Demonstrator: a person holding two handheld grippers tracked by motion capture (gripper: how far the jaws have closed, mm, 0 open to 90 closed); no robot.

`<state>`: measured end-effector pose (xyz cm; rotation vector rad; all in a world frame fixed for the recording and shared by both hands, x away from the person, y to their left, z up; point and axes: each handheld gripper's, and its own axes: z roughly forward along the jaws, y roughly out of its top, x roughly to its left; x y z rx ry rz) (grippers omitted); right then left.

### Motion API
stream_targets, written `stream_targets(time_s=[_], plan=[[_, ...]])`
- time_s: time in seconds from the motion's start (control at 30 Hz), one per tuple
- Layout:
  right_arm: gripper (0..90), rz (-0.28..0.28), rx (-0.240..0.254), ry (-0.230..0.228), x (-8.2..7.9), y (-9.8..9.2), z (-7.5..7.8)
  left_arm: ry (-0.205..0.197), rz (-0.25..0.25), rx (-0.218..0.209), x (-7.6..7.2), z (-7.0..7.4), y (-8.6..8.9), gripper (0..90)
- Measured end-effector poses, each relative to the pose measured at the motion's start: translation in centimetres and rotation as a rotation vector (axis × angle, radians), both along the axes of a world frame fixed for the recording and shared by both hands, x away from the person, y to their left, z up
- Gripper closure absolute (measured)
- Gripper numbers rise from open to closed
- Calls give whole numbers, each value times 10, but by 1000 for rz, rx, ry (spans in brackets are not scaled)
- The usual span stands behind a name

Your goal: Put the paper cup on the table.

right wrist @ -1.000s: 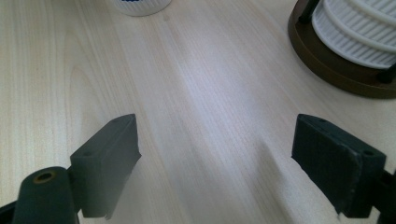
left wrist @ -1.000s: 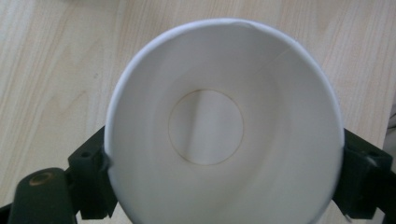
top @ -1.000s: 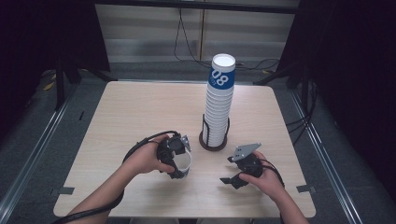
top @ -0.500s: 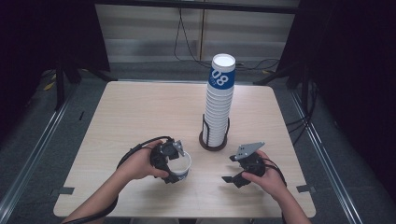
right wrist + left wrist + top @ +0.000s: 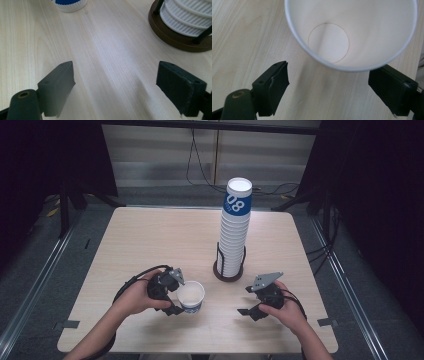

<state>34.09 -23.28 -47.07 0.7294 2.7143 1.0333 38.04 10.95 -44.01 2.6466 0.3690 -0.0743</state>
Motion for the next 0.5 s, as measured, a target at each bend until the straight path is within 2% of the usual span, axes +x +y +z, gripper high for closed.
stream_targets(time_s=[0.17, 0.2, 0.3, 0.37, 0.43, 0.47, 0.5], plan=[[142, -4, -3, 3, 0, -1, -1, -13, 16, -21, 1, -1, 11, 165], [141, -5, -3, 4, -1, -2, -1, -4, 26, -36, 0, -2, 13, 165], [141, -12, -3, 9, -1, -2, -1, -24, 33, -33, 0, -6, 20, 166], [141, -8, -2, 7, -1, -1, -1, -19, 43, -39, 0, -9, 24, 165], [142, -7, 0, 7, -1, -1, -1, -33, 41, -25, 0, -13, 29, 167], [141, -6, 0, 7, 0, -1, -1, -28, 63, -40, -1, -15, 31, 165], [141, -6, -1, 7, -1, -1, -2, -20, 64, -49, -1, -17, 34, 165]])
